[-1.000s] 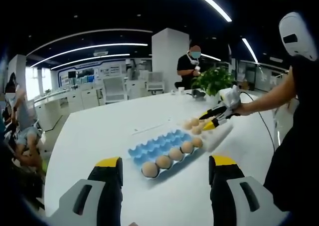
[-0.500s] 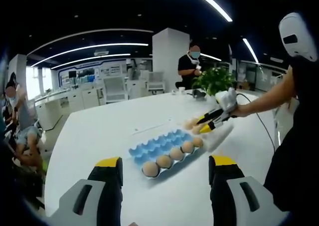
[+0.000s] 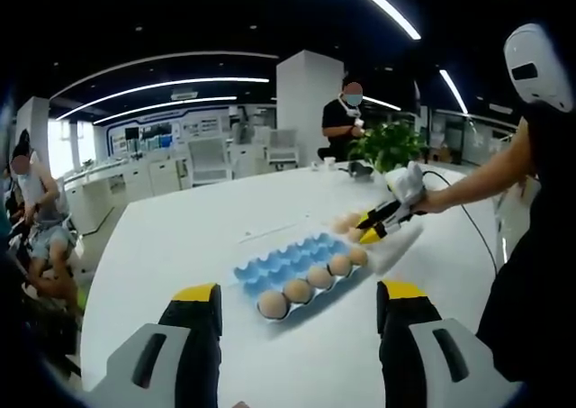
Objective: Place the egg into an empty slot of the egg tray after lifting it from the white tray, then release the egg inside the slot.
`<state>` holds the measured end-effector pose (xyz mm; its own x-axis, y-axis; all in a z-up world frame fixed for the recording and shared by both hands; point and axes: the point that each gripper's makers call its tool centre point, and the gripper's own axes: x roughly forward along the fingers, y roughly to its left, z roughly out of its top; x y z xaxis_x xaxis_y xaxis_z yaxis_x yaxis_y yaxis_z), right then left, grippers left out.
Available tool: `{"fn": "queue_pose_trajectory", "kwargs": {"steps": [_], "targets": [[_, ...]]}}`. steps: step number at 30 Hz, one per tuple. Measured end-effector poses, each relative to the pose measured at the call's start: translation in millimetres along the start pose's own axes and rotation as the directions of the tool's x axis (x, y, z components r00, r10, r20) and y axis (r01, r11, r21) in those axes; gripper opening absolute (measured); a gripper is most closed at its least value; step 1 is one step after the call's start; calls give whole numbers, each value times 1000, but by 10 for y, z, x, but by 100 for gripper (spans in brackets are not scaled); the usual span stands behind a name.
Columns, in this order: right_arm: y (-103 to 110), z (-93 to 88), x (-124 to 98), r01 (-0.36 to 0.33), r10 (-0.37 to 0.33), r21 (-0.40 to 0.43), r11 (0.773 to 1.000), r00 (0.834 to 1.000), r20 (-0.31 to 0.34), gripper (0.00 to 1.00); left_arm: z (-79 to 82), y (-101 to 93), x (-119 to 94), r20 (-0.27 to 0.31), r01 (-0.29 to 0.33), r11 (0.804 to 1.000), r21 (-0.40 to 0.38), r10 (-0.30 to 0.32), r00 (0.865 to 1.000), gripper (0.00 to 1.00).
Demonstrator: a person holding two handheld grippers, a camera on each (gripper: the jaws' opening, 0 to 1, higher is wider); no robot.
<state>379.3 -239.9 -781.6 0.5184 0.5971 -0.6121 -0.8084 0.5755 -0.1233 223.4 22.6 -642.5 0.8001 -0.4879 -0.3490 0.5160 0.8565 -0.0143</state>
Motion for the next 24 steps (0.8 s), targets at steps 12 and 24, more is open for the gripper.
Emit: {"fn": "queue_pose_trajectory", "kwargs": {"steps": [12, 24], "targets": [[-28, 1, 37, -3, 4, 42, 999, 1000, -14, 26, -4, -3, 7, -2, 0, 1000, -1, 0, 1000, 70], [-19, 52, -24, 5, -5, -59, 998, 1000, 1, 23, -25, -3, 16, -7, 3, 1000, -3, -3, 1000, 70]]}}
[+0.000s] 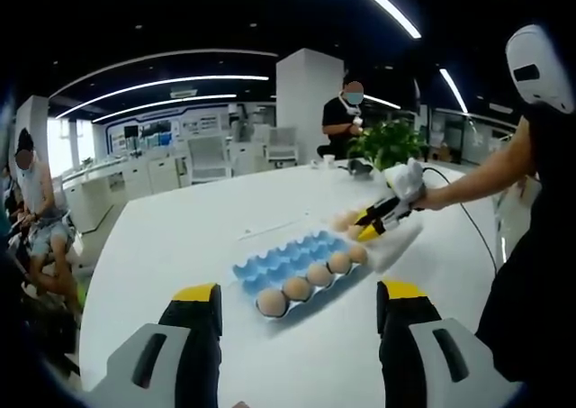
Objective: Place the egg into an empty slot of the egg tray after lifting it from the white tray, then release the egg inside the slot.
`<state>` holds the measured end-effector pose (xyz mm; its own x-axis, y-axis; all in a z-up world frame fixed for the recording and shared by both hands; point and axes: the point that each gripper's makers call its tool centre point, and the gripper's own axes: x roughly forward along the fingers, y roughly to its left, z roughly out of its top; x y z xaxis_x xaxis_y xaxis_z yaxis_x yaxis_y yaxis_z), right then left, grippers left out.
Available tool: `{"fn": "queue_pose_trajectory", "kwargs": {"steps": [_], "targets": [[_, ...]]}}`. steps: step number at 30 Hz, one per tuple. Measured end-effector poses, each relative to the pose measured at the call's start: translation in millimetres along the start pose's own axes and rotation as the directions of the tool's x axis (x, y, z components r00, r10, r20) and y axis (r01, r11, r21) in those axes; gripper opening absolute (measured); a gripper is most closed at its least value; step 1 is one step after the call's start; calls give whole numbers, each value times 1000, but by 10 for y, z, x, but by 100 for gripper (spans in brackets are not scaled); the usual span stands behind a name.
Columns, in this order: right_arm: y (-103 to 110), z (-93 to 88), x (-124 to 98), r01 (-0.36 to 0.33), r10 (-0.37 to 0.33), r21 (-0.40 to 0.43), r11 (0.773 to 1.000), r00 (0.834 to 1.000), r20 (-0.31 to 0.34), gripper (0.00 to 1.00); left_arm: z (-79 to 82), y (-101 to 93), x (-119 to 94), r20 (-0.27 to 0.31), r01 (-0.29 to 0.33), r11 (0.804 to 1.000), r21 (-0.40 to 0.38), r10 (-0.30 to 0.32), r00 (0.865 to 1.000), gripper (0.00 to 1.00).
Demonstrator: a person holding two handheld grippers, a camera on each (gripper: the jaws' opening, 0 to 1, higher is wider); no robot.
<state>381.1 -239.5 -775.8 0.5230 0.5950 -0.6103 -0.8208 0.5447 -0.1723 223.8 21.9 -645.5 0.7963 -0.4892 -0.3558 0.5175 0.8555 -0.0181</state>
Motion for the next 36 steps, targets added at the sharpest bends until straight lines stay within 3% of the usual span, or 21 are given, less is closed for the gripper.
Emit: {"fn": "queue_pose_trajectory", "kwargs": {"steps": [17, 36], "targets": [[-101, 227, -173, 12, -13, 17, 1000, 999, 50, 23, -5, -20, 17, 3, 7, 1000, -2, -7, 1000, 70], [197, 561, 25, -49, 50, -12, 999, 994, 100, 23, -17, -3, 30, 5, 12, 1000, -6, -12, 1000, 70]]}}
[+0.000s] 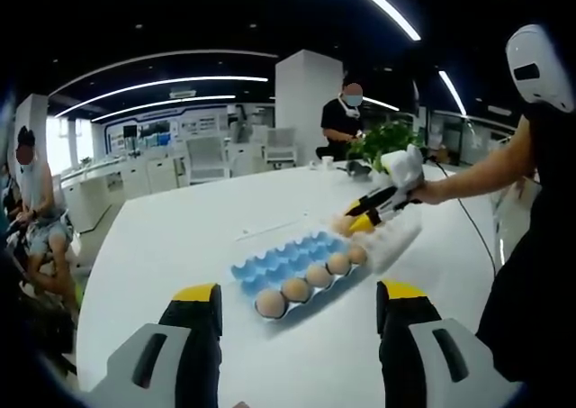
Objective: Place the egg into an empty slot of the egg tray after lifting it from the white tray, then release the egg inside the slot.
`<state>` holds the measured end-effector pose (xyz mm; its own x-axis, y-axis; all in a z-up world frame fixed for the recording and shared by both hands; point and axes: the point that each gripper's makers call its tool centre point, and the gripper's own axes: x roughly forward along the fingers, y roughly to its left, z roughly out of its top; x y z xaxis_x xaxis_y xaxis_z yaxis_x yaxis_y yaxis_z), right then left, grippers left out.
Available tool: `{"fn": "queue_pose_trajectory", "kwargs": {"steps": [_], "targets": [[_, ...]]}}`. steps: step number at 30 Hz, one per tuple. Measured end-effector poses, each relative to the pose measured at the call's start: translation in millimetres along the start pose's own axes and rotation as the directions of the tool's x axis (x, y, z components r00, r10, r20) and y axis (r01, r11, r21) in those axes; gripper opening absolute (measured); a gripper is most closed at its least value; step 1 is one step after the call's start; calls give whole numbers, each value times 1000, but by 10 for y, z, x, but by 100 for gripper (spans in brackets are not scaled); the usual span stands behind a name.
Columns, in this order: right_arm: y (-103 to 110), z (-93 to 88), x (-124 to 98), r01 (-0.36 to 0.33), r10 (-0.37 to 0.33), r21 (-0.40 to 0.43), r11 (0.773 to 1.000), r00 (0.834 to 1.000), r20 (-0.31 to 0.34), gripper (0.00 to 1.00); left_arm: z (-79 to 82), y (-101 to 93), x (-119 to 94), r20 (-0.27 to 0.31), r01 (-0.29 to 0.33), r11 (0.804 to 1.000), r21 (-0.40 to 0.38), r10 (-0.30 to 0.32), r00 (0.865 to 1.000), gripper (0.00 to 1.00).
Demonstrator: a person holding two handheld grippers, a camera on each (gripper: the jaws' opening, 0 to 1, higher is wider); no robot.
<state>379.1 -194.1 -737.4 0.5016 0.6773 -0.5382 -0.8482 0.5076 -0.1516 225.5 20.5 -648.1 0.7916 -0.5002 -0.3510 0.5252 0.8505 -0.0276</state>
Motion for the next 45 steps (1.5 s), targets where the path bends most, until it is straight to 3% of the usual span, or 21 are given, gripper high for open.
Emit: {"fn": "queue_pose_trajectory", "kwargs": {"steps": [18, 45], "targets": [[394, 374, 398, -91, 93, -29, 995, 994, 51, 23, -9, 28, -2, 1, -2, 1000, -5, 2, 1000, 70], [722, 643, 761, -152, 154, -35, 988, 985, 77, 24, -47, 67, -14, -6, -2, 1000, -6, 1, 1000, 70]]}}
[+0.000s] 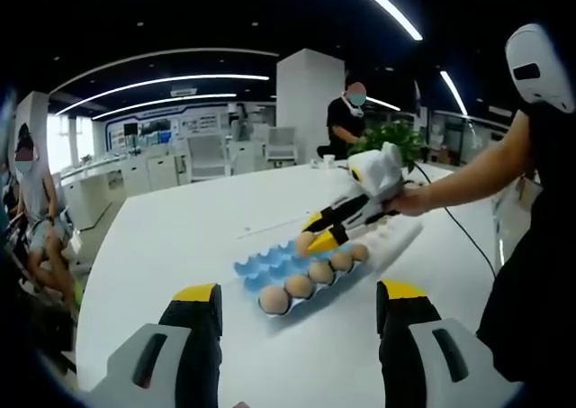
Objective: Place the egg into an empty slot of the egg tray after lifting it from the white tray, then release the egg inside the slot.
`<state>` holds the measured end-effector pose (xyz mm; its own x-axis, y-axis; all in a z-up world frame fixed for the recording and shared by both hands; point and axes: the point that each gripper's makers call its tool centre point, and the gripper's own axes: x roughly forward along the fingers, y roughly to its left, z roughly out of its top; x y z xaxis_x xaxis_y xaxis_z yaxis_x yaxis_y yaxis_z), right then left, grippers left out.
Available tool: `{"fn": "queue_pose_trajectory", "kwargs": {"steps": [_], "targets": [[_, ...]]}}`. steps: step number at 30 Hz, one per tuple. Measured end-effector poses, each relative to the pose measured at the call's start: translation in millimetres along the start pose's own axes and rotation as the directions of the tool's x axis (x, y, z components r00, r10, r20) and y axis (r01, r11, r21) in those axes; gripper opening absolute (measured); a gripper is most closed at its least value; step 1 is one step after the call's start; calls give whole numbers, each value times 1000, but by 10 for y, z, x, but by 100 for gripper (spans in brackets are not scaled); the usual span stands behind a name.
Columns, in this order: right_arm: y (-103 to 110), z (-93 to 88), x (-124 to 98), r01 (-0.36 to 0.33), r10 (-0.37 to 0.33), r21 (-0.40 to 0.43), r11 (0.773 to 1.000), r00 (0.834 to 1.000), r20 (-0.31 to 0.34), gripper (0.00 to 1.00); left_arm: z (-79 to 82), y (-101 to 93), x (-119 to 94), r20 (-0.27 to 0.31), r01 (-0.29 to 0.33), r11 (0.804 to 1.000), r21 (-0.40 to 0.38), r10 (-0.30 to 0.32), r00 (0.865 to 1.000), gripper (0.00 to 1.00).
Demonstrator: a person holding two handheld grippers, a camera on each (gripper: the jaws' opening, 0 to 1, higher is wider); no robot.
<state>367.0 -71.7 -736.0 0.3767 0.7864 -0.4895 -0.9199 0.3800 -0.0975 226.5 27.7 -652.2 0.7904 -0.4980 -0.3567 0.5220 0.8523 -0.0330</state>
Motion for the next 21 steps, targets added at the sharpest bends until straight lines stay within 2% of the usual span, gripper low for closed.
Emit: {"fn": "queue_pose_trajectory", "kwargs": {"steps": [10, 21], "targets": [[144, 123, 202, -33, 33, -11, 999, 999, 12, 24, -1, 8, -9, 0, -3, 1000, -1, 3, 1000, 70], [266, 175, 368, -53, 53, -17, 998, 998, 16, 24, -19, 33, -36, -2, -9, 1000, -4, 9, 1000, 70]]}}
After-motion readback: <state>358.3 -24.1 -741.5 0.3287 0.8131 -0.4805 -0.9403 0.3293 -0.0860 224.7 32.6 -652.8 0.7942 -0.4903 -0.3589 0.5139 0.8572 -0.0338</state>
